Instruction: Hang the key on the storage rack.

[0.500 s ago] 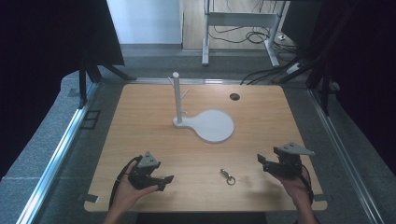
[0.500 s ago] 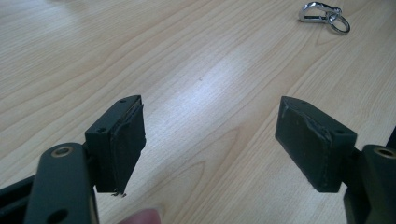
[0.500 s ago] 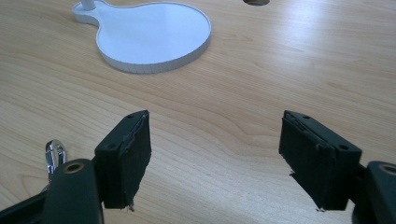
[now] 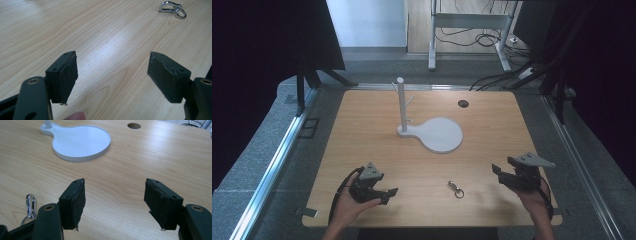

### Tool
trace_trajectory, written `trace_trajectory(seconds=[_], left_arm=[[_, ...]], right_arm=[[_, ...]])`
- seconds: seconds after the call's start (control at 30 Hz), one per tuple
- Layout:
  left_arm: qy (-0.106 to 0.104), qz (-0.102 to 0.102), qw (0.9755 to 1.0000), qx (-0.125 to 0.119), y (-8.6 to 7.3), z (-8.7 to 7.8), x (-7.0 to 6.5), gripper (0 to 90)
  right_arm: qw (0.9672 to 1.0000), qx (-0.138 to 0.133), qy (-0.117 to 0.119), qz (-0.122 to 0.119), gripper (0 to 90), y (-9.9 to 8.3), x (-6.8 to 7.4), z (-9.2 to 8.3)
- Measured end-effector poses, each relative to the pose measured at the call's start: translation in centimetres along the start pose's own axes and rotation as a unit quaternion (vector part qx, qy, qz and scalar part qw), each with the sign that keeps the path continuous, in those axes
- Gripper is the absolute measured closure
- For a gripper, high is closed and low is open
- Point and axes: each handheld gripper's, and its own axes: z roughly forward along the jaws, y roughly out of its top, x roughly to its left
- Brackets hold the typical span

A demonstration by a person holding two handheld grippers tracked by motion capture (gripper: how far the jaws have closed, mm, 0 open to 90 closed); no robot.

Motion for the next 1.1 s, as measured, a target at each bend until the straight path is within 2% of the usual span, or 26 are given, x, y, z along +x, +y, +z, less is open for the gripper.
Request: trace_trajectory(seconds=[0.7, 1.1], left_arm=[[0.001, -0.003, 1.0, 0.001, 0.0, -0.1, 0.1, 24.7], [0.005, -0.006, 1.0, -0.004, 0.0, -0.4, 0.1, 24.8]], right_arm=[[0.9995, 0.021, 0.021, -0.009, 39.5, 0.0, 0.3, 0.5], [0.9982, 0.027, 0.046, -0.027, 42.1, 1.3, 1.5, 0.8]])
